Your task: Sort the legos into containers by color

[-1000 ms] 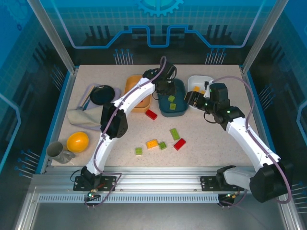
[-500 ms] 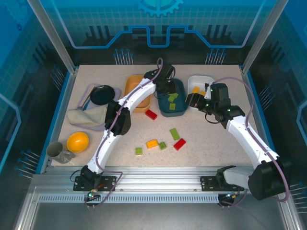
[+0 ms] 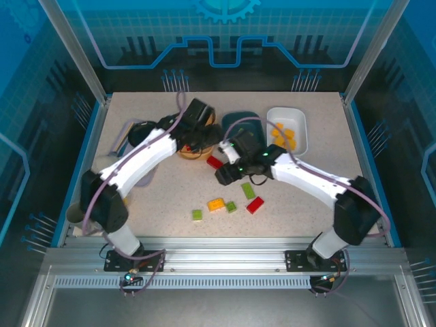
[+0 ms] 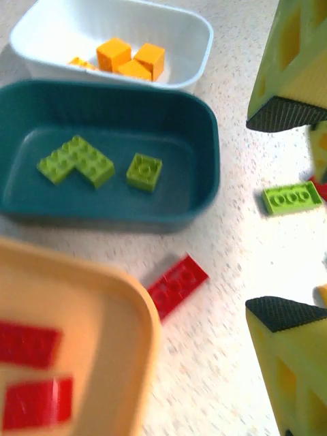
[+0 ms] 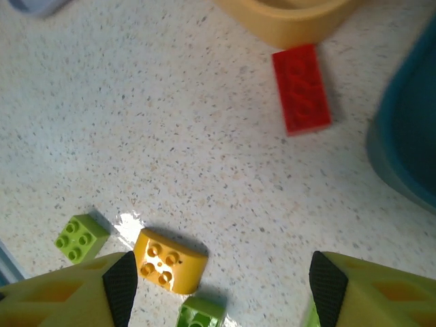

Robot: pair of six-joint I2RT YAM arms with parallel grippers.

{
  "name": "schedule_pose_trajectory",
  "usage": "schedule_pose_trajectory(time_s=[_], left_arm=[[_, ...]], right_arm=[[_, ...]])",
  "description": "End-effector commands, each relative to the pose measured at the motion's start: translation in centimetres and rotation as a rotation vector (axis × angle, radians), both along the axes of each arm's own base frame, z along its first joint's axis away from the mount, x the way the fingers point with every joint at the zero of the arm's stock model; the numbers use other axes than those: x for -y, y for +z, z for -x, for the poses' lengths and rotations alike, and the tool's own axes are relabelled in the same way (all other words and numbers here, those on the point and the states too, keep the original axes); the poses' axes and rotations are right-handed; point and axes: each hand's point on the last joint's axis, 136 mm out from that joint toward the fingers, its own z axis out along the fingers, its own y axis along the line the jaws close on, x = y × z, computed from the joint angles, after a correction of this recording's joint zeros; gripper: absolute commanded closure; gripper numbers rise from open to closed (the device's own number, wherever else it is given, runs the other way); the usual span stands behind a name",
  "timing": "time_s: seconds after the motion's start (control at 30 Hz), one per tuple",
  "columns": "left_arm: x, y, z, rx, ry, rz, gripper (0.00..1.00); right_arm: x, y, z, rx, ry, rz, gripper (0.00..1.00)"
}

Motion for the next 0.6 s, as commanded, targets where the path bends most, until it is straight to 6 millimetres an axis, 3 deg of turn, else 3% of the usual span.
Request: schedule_pose_trajectory(time_s=[0.0,0.13,0.23,0.57], left_arm=[[-4.4,-2.1,3.6,-0.058,0.14,-0.05,0.29],[-7.5,-3.2,7.3,-0.08,0.218,-0.066,0.28],[-8.7,-3.8,8.9,-0.087,0.253,-0.048,0.27],[-9.3,-4.2,10.2,-0.084,0.242,-0.035,0.27]], right_arm=[[-1.6,-0.9,-1.2,0.035,0.064,0.113,0.3],[-2.7,-2.5,-3.3,0.027,0.064,0.206,0.29],[-3.2,-4.1,-4.9,0.014,0.063,0.282,0.29],[-3.5,-7.5,-8.3,0.008,-0.001,0.39,0.28]])
